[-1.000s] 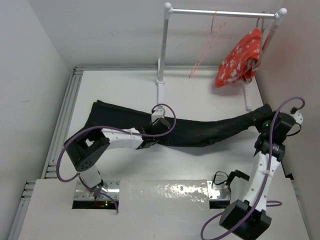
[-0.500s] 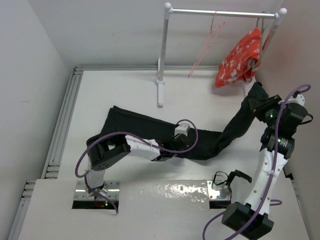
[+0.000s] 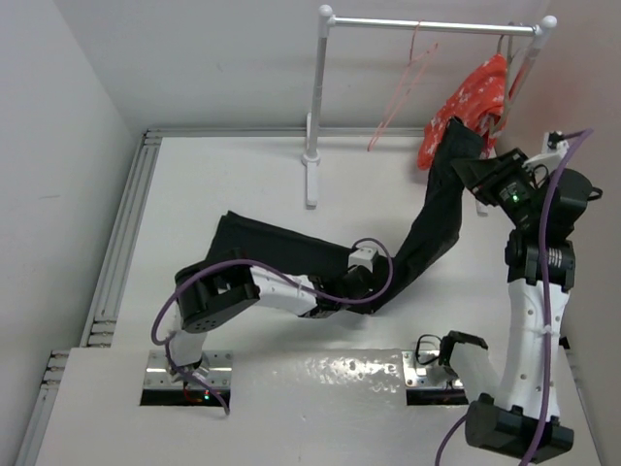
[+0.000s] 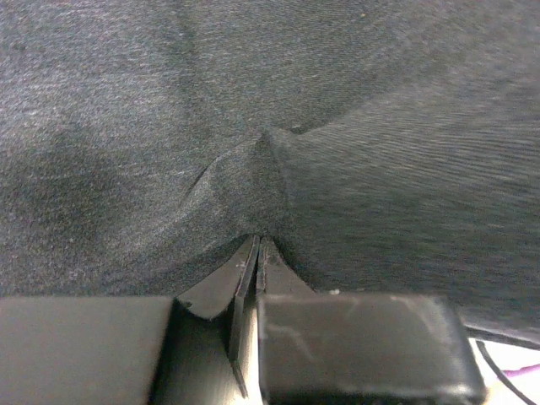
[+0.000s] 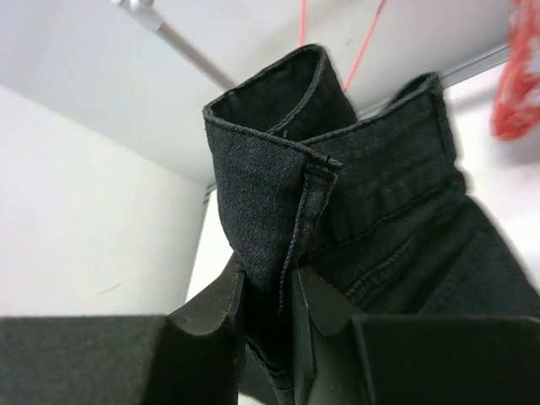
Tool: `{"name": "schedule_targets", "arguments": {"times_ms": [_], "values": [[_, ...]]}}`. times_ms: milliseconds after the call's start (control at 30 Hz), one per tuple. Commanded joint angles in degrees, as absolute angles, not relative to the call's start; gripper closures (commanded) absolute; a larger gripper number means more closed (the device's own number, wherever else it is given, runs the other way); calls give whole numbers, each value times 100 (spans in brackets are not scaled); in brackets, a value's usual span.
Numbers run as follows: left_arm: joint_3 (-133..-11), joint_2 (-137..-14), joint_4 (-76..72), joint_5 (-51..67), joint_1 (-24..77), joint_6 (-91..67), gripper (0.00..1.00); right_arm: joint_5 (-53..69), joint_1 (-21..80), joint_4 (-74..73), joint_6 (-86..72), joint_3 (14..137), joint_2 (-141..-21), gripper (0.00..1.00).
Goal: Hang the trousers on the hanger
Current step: Fold the trousers at the center of the board.
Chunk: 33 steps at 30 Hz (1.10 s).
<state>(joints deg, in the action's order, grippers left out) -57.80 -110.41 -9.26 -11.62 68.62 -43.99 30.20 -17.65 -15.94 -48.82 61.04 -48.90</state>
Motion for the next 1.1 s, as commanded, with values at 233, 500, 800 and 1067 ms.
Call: {"name": "schedule_targets", "arguments": {"times_ms": [233, 500, 800, 1067], "values": [[-4993, -8801, -238, -2425, 6961, -4035, 100, 1557, 798, -1362, -4228, 7391, -5896, 100], [-4667, -5381, 1631, -3181, 6224, -3753, 83, 888, 2020, -1178, -3982, 7830, -6749, 100], [-5308, -3473, 3610, -4218, 5897, -3893, 80, 132, 3146, -712, -3849, 8288, -8207, 100], [-5563, -2707, 4463, -4745, 5898, -4200, 79, -316, 4121, -668, -3578, 9280, -9570, 100]]}}
